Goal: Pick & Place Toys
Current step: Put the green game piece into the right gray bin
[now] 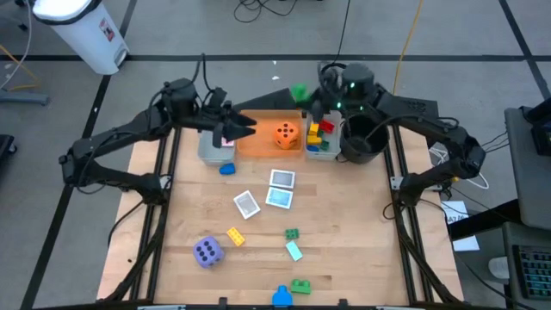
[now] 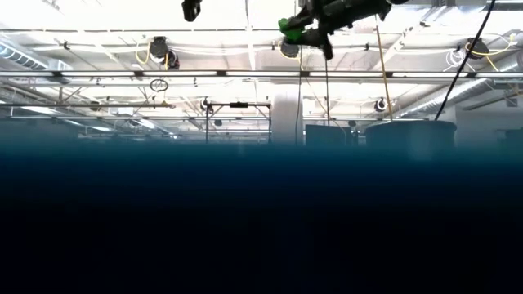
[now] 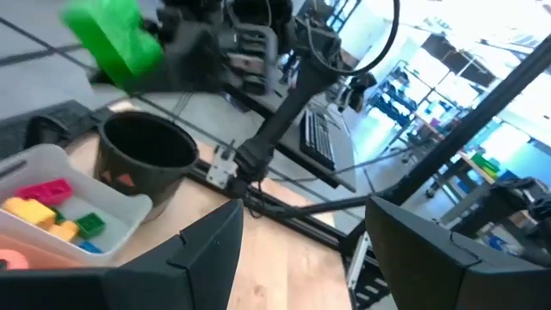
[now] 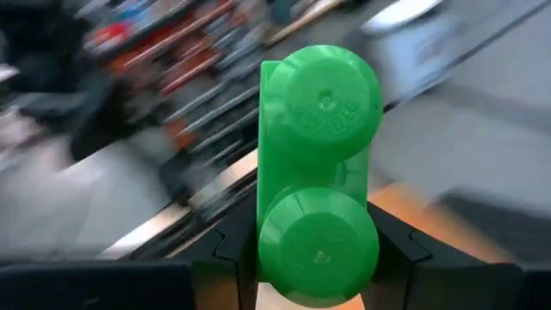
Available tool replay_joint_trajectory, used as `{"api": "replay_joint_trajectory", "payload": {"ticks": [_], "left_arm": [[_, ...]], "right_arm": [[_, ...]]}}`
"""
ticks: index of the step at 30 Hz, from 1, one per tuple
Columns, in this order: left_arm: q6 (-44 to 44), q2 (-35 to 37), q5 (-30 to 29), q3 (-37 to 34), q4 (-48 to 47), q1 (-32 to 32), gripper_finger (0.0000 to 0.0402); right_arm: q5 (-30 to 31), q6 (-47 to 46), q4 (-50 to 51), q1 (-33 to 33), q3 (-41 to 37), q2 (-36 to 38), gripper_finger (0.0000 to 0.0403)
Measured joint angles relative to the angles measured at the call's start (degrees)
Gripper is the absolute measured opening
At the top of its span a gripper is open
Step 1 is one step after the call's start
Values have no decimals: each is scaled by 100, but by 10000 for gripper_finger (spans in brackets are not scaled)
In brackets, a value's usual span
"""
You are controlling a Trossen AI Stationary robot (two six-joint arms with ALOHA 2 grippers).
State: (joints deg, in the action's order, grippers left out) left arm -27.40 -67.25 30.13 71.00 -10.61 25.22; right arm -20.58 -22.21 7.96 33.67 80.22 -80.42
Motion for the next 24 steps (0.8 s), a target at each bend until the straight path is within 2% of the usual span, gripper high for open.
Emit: {"api": "replay_joint_trajectory", "payload": {"ticks": [4, 8, 12, 19, 24], "left_arm": [[161, 3, 188, 2, -138, 217, 251], [278, 8, 395, 0, -284, 352, 251], [426, -3, 398, 0, -498, 380, 250], [552, -1, 411, 0, -772, 377, 250], [595, 0, 401, 0, -822, 375, 251]], "right_arm": [[1527, 159, 21, 290, 112, 2, 128], [2251, -18, 459, 557, 112, -80, 128], [2385, -63, 1153, 678, 103, -364, 128], [2376, -211, 1709, 675, 105, -941, 128], [2351, -115, 2669, 675, 105, -1279, 128]]}}
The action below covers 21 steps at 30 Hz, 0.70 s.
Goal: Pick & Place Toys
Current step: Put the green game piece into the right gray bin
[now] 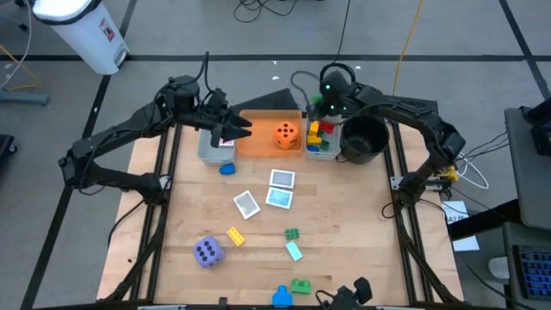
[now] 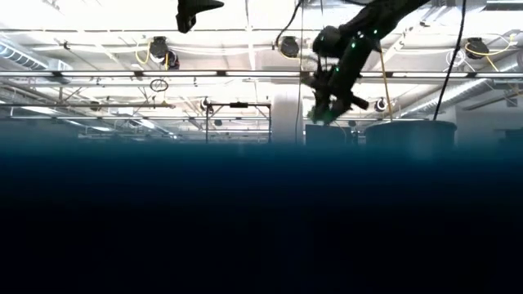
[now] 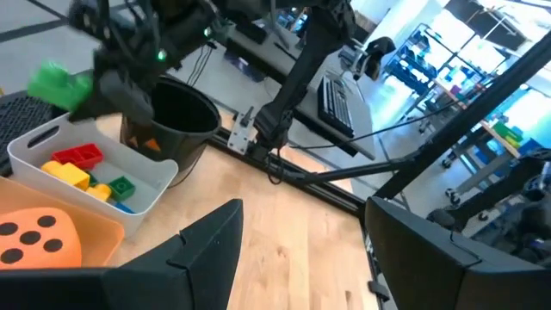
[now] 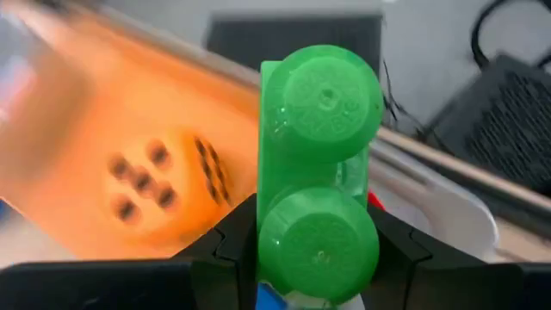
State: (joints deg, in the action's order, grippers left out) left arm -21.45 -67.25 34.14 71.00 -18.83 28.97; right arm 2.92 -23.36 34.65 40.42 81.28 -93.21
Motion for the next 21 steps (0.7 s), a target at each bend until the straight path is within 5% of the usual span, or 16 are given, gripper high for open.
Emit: {"api": "replay_joint_trajectory", "payload": {"ticks": [21], "left_arm": [[-26, -1, -523, 0, -36, 0, 251]], "right_arm": [[-631, 1780, 949, 190, 0, -534, 128]]}}
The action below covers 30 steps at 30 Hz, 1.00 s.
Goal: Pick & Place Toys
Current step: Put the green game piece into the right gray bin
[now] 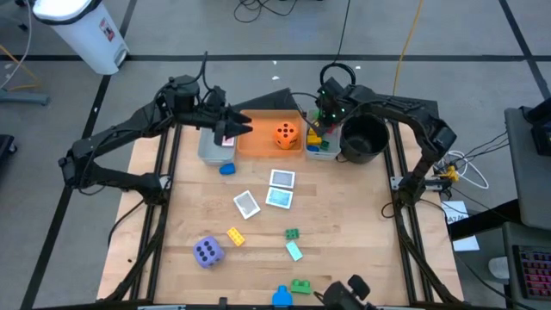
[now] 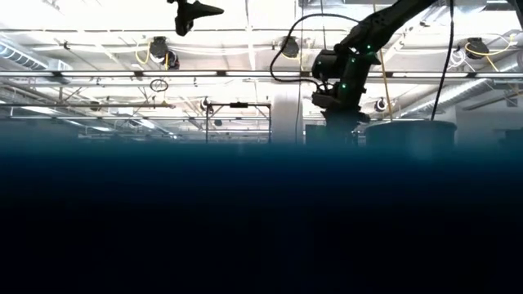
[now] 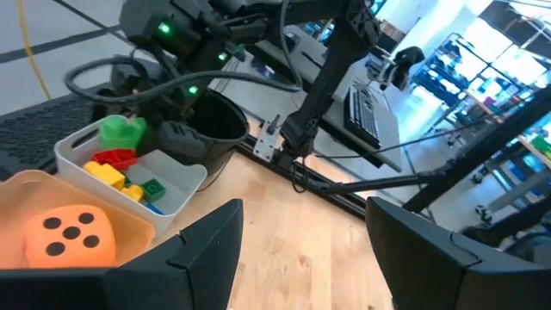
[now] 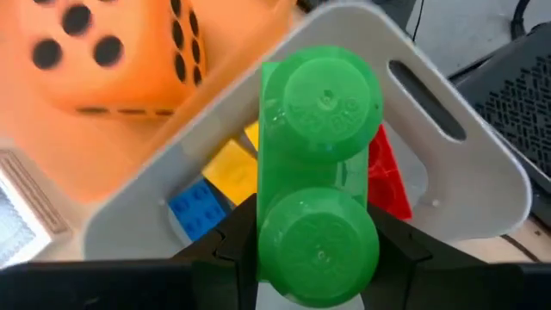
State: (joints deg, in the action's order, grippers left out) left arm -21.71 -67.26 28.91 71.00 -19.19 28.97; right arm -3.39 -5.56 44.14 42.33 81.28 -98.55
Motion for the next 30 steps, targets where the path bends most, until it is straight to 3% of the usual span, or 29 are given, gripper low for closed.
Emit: {"api": "replay_joint_trajectory", "payload": {"ticks": [17, 30], "left_arm": [[-20, 0, -106, 0, -34, 0, 251], [-17, -26, -200, 0, -51, 9, 251]], "right_arm": [[5, 1436, 311, 44, 0, -547, 128], [-138, 1727, 378, 44, 0, -650, 128]]}}
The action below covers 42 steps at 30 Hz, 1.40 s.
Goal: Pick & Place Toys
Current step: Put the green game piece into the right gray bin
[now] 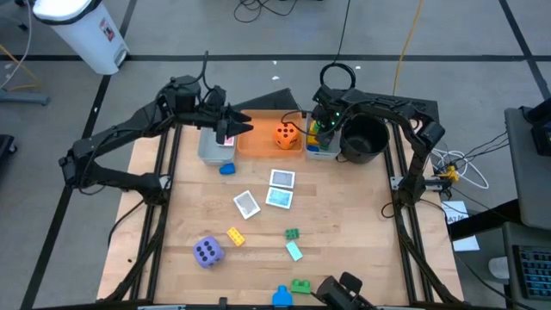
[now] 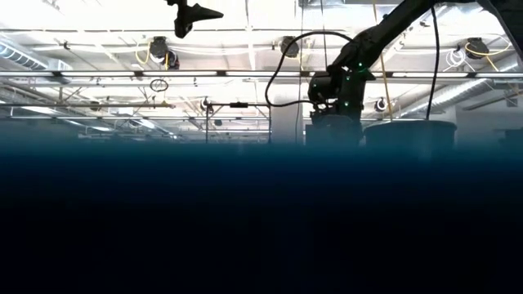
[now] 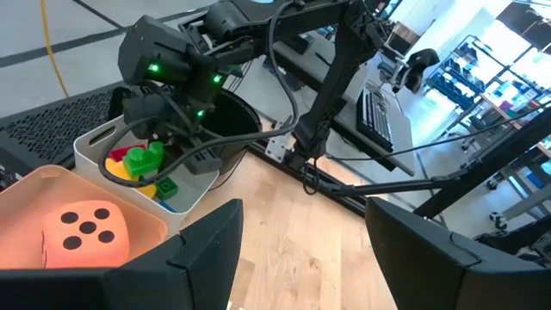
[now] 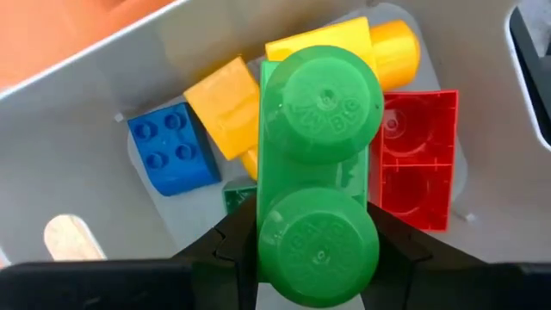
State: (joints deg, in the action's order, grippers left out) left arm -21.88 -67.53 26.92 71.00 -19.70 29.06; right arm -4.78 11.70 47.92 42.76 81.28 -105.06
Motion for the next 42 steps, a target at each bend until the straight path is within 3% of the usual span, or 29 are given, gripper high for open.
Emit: {"api": "replay_joint_trajectory", "payload": {"ticks": [23, 28, 33, 38, 42], "left_arm": [[234, 0, -4, 0, -1, -2, 251], [239, 0, -199, 0, 55, 0, 250], [284, 2, -191, 0, -151, 0, 251], [438, 3, -85, 0, -1173, 0, 251], [648, 2, -185, 0, -2253, -171, 251]], "right_arm": [[25, -263, -180, -51, 70, 274, 207], [-51, -888, -1004, -124, 225, 693, 204], [-490, -1736, -2497, -270, 234, 1157, 202], [-602, -2599, -3761, -539, 234, 1483, 203], [-604, -2776, -4350, -857, 236, 1590, 202]]}}
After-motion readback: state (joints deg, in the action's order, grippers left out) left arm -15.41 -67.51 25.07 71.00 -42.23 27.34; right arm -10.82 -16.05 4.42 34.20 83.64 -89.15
